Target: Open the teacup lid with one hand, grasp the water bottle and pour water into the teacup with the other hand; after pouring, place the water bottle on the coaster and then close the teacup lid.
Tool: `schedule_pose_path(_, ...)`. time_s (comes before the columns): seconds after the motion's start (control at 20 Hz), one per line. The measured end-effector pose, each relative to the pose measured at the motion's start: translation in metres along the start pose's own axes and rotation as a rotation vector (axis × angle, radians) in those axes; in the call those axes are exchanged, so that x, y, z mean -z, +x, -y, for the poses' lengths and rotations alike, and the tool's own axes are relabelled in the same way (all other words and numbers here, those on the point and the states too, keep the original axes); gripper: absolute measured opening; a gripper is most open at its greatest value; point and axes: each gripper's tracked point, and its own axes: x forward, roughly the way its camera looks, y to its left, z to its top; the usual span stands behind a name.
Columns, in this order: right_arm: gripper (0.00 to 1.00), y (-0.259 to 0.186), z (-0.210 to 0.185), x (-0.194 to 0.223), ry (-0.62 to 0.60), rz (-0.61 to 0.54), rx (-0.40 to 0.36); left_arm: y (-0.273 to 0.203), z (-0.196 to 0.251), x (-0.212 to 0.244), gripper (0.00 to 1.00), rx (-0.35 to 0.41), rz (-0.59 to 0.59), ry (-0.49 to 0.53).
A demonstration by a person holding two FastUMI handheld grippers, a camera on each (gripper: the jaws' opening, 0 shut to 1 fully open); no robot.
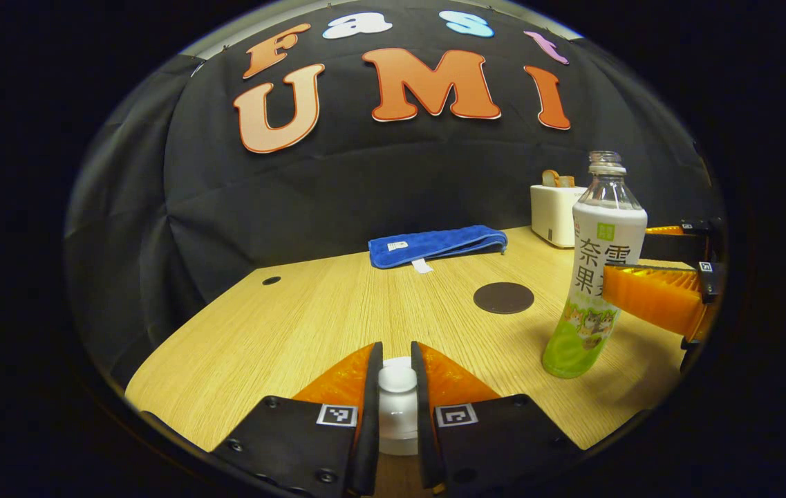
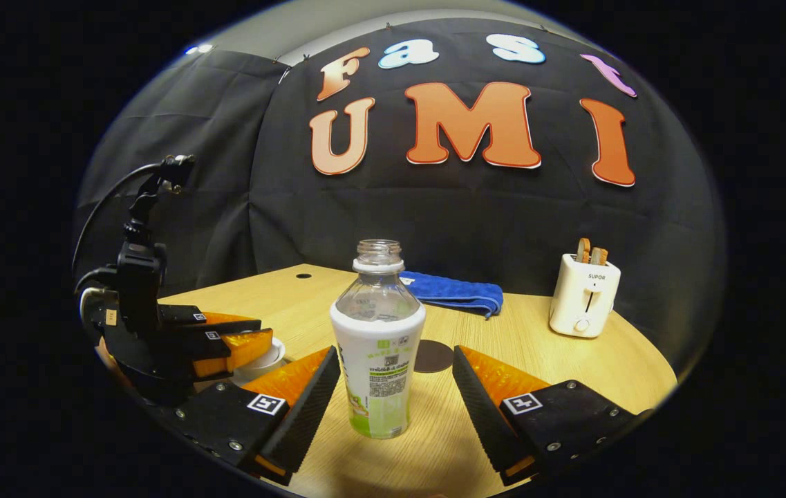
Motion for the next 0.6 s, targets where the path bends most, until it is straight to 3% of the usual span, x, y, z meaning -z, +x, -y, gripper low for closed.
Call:
schedule_pose_path(0.4,0.98,0.016,-0.013,0.016,-0.015,-0.052,-0.02,-0.009,-0.016,-0.022,0.27,-0.033,0.081,-0.022)
schedule_pose_path(0.45,0.97,0.018,-0.016,0.02,-0.016,-0.062,-0.024,-0.01,-0.021,-0.023,0.31,-0.041,0.086,-0.029)
schedule_pose_path(0.6,0.92,0.024,-0.017,0.031,-0.029,-0.107,-0.006,-0.014,-0.037,-0.023,0.27,-0.069,0.09,-0.051)
